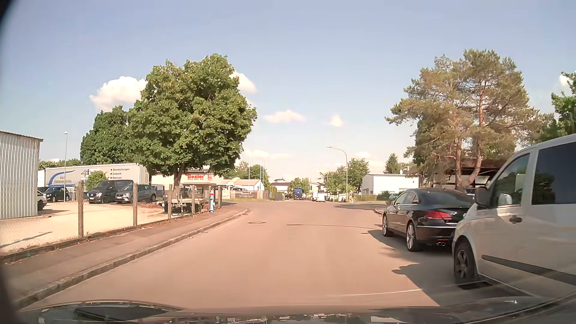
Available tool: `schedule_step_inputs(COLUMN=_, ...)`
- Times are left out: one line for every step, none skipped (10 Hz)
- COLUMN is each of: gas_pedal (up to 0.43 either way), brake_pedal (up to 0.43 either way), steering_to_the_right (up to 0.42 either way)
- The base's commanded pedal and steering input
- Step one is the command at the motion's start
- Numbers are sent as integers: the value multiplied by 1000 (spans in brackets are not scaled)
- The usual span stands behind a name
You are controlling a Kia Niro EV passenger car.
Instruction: Follow the waypoints while adhering to traffic rules and regulations
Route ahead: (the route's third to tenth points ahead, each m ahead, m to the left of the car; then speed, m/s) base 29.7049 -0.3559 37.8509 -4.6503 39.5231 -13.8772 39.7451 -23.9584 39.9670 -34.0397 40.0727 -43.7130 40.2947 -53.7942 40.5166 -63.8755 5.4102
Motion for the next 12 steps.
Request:
schedule_step_inputs(gas_pedal=0, brake_pedal=12, steering_to_the_right=19)
schedule_step_inputs(gas_pedal=0, brake_pedal=12, steering_to_the_right=19)
schedule_step_inputs(gas_pedal=0, brake_pedal=12, steering_to_the_right=19)
schedule_step_inputs(gas_pedal=0, brake_pedal=12, steering_to_the_right=19)
schedule_step_inputs(gas_pedal=0, brake_pedal=12, steering_to_the_right=19)
schedule_step_inputs(gas_pedal=0, brake_pedal=12, steering_to_the_right=21)
schedule_step_inputs(gas_pedal=0, brake_pedal=12, steering_to_the_right=22)
schedule_step_inputs(gas_pedal=0, brake_pedal=12, steering_to_the_right=22)
schedule_step_inputs(gas_pedal=0, brake_pedal=12, steering_to_the_right=23)
schedule_step_inputs(gas_pedal=0, brake_pedal=12, steering_to_the_right=23)
schedule_step_inputs(gas_pedal=0, brake_pedal=12, steering_to_the_right=26)
schedule_step_inputs(gas_pedal=0, brake_pedal=18, steering_to_the_right=33)
